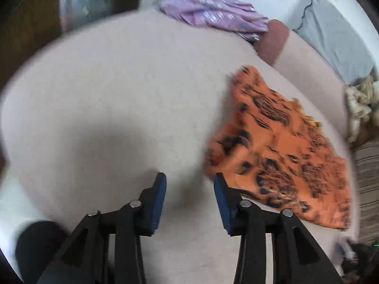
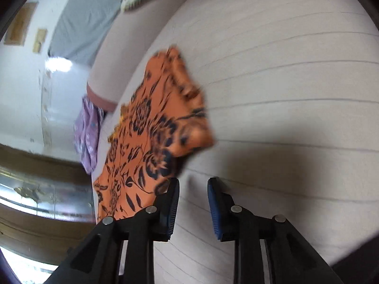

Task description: Fold small clothes

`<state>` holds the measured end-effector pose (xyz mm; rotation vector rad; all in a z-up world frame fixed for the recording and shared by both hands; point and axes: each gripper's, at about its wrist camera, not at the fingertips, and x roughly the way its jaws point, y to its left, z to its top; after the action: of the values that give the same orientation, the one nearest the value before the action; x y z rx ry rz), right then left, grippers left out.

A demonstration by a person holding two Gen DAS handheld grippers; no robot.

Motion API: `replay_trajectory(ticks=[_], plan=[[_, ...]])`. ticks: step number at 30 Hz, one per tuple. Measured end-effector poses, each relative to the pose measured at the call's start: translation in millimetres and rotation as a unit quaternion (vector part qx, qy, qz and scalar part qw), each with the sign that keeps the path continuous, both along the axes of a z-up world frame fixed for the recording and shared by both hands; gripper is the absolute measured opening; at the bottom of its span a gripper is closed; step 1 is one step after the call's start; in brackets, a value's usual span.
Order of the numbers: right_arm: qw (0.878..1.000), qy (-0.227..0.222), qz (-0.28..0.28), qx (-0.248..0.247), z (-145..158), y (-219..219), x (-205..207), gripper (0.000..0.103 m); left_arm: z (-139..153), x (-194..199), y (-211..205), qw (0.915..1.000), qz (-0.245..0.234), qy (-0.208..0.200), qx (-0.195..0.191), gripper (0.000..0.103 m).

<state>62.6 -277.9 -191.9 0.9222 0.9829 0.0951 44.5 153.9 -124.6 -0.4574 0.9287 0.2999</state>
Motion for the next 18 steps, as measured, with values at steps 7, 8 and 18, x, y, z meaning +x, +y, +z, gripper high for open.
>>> replay_trajectory(ticks=[7, 8, 18], plan=[[0.992, -0.101, 0.051, -0.060, 77.7, 4.8, 32.2, 0.066, 43.8, 27.7, -25.3, 0.9947, -0.076, -0.068, 0.010, 0.055], [0.988, -0.119, 0.077, -0.063, 86.2, 15.0, 45.8, 0.067, 46.2, 33.4, -32.3, 0.9933, -0.089, -0.072, 0.009, 0.055], [0.993, 0.007, 0.113, -0.014, 9.8, 5.2, 106.9, 0.046, -2.9, 93.6, -70.4, 0.9865, -0.159, 0.016, 0.035, 0.070]])
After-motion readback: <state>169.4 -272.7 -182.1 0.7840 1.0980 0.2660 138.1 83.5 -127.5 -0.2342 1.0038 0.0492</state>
